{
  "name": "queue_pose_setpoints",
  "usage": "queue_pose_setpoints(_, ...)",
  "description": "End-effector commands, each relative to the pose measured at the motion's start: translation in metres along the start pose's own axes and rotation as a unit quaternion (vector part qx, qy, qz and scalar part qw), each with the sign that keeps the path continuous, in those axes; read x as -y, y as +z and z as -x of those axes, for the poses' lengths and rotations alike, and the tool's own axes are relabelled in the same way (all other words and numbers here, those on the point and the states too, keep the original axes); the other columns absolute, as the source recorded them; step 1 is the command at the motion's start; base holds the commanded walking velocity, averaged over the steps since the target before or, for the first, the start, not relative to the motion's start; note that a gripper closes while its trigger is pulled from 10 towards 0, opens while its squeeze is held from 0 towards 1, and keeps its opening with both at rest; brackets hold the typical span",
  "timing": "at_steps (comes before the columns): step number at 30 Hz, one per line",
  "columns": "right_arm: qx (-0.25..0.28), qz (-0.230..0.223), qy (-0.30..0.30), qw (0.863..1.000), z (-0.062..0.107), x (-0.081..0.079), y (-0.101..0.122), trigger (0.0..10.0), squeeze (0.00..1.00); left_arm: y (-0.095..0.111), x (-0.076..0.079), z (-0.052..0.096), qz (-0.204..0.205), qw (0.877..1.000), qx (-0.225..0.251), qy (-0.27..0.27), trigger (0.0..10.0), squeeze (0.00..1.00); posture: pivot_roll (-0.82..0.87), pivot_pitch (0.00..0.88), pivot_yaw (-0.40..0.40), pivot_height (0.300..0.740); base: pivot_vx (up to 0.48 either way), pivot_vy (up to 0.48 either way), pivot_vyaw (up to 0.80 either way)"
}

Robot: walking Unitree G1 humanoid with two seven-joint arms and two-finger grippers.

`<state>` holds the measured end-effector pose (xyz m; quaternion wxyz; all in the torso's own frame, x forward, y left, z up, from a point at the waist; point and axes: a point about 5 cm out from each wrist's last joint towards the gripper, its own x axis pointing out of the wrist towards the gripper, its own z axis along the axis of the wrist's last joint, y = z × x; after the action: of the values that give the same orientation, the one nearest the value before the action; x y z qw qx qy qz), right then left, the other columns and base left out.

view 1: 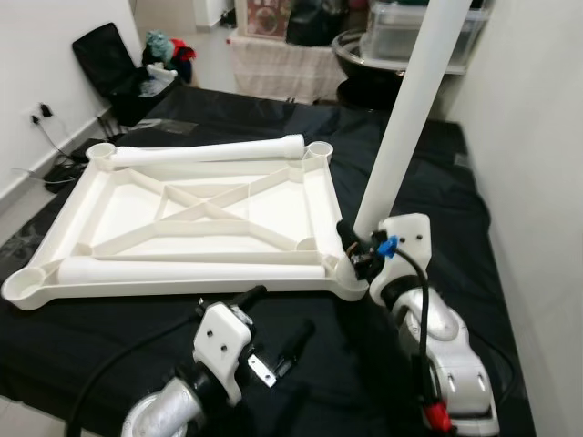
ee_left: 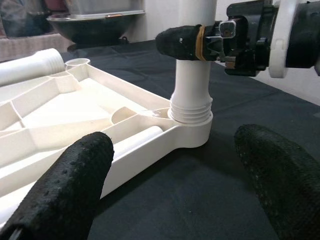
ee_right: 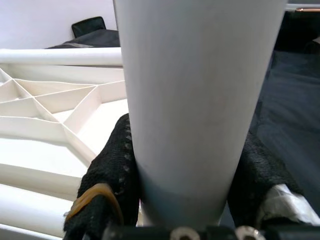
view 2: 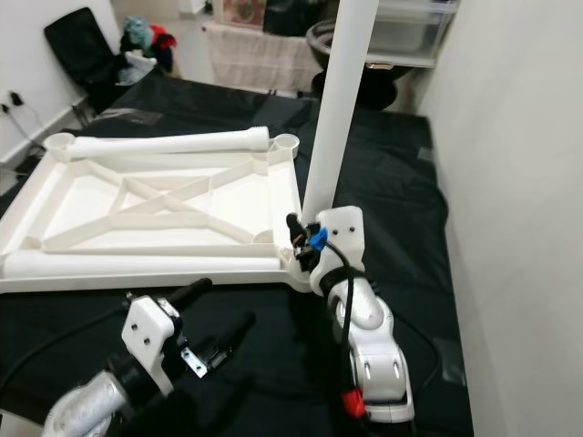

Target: Building children table

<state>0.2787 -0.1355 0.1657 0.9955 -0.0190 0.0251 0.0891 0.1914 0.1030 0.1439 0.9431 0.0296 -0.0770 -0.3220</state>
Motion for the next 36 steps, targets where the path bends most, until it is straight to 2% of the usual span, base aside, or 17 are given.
queue_pose_setpoints(1, -0.096, -0.015, -0.02, 0.995, 0.004, 0.007, -0.033, 0.0, 0.0, -0.004, -0.002, 0.002, -0.002, 1.0, -0.009, -0.006, 10.0, 0.0, -0.05, 0.084, 0.002, 0.74, 0.0, 0.0, 0.0)
queue_pose_setpoints(2, -0.096, -0.015, -0.02, 0.995, 0.004, 0.007, -0.033, 0.0, 0.0, -0.004, -0.002, 0.002, -0.002, 1.0, -0.009, -0.006, 10.0, 0.0, -0.05, 0.084, 0.002, 0.74, 0.0, 0.0, 0.0)
queue_pose_setpoints(3, -0.097, -0.02, -0.023, 0.995, 0.005, 0.01, -0.03, 10.0, 0.0, -0.004, -0.002, 0.002, -0.002, 1.0, -0.01, -0.008, 10.0, 0.0, -0.04, 0.088, 0.008, 0.74, 0.0, 0.0, 0.0)
queue_pose_setpoints(10, -0.059, -0.036, 0.001, 0.998, 0.002, 0.01, -0.011, 10.0, 0.0, -0.002, -0.001, 0.002, -0.004, 1.0, -0.006, -0.011, 10.0, 0.0, -0.04, 0.104, 0.013, 0.74, 0.0, 0.0, 0.0)
queue_pose_setpoints(11, -0.025, -0.049, 0.075, 0.996, -0.002, 0.01, 0.002, 10.0, 1.0, 0.0, 0.001, 0.003, -0.004, 1.0, -0.004, -0.01, 10.0, 0.0, -0.03, 0.128, 0.018, 0.74, 0.0, 0.0, 0.0)
queue_pose_setpoints(13, 0.002, -0.055, 0.13, 0.99, -0.006, 0.016, 0.012, 10.0, 1.0, 0.002, 0.003, 0.004, -0.003, 1.0, -0.002, -0.011, 10.0, 0.0, -0.03, 0.135, 0.017, 0.74, 0.0, 0.0, 0.0)
queue_pose_setpoints(14, 0.028, -0.059, 0.215, 0.974, -0.011, 0.027, 0.025, 10.0, 1.0, 0.004, 0.006, 0.005, 0.0, 1.0, 0.001, -0.012, 10.0, 0.0, -0.02, 0.145, 0.02, 0.74, 0.0, 0.0, 0.0)
queue_pose_setpoints(21, 0.037, -0.032, 0.31, 0.95, -0.019, 0.031, 0.029, 10.0, 1.0, 0.01, 0.012, 0.01, 0.004, 1.0, 0.003, -0.015, 10.0, 0.0, 0.0, 0.185, 0.031, 0.74, 0.0, 0.0, 0.0)
queue_pose_setpoints(26, 0.049, -0.007, 0.368, 0.929, -0.022, 0.043, 0.05, 10.0, 1.0, 0.015, 0.016, 0.016, 0.007, 1.0, 0.001, -0.018, 10.0, 0.0, 0.02, 0.235, 0.044, 0.74, 0.0, 0.0, 0.0)
queue_pose_setpoints(27, 0.043, 0.01, 0.397, 0.917, -0.021, 0.047, 0.055, 10.0, 0.83, 0.016, 0.016, 0.017, 0.008, 1.0, 0.0, -0.019, 10.0, 0.0, 0.03, 0.246, 0.049, 0.74, 0.0, 0.0, 0.0)
queue_pose_setpoints(28, 0.043, 0.01, 0.397, 0.917, -0.021, 0.047, 0.055, 10.0, 0.83, 0.016, 0.016, 0.017, 0.008, 1.0, 0.0, -0.019, 10.0, 0.0, 0.03, 0.246, 0.049, 0.74, 0.0, 0.0, 0.0)
queue_pose_setpoints(29, 0.039, 0.024, 0.419, 0.907, -0.022, 0.052, 0.06, 10.0, 0.0, 0.017, 0.017, 0.019, 0.008, 1.0, -0.001, -0.019, 10.0, 0.0, 0.03, 0.252, 0.049, 0.74, 0.0, 0.0, 0.0)
queue_pose_setpoints(31, 0.045, 0.036, 0.432, 0.9, -0.025, 0.059, 0.066, 10.0, 0.0, 0.018, 0.017, 0.02, 0.009, 1.0, -0.002, -0.02, 10.0, 0.0, 0.04, 0.264, 0.054, 0.74, 0.0, 0.0, 0.0)
queue_pose_setpoints(32, 0.052, 0.046, 0.435, 0.898, -0.029, 0.064, 0.072, 6.3, 0.0, 0.02, 0.018, 0.021, 0.009, 1.0, -0.003, -0.021, 10.0, 0.0, 0.04, 0.272, 0.058, 0.74, 0.0, 0.0, 0.0)
queue_pose_setpoints(33, 0.052, 0.046, 0.435, 0.898, -0.029, 0.064, 0.072, 6.3, 0.0, 0.02, 0.018, 0.021, 0.009, 1.0, -0.003, -0.021, 10.0, 0.0, 0.04, 0.272, 0.058, 0.74, 0.0, 0.0, 0.0)
queue_pose_setpoints(34, 0.062, 0.056, 0.452, 0.888, -0.03, 0.069, 0.081, 0.0, 0.0, 0.021, 0.018, 0.022, 0.01, 1.0, -0.006, -0.022, 10.0, 0.0, 0.05, 0.278, 0.058, 0.74, 0.0, 0.0, 0.0)
queue_pose_setpoints(36, 0.06, 0.059, 0.467, 0.88, -0.029, 0.07, 0.084, 0.0, 0.0, 0.021, 0.018, 0.022, 0.011, 1.0, -0.007, -0.023, 10.0, 0.0, 0.05, 0.28, 0.058, 0.74, 0.0, 0.0, 0.0)
